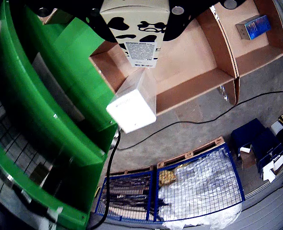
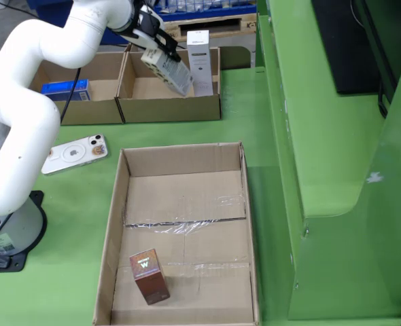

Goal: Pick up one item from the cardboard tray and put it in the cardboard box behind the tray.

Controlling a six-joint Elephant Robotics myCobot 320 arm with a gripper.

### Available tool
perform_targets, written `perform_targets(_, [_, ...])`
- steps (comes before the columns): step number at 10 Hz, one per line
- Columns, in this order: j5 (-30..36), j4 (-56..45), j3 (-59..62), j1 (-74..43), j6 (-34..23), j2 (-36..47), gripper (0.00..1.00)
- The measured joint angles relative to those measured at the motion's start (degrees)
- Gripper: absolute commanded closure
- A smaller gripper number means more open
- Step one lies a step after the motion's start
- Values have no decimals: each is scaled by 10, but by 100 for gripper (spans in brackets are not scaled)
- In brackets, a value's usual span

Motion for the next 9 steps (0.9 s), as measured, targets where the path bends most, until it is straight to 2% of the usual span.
perform_targets(6, [87, -83, 3, -25, 1, -39, 100])
perform_targets(9, [92, -116, 4, -26, -3, -39, 100])
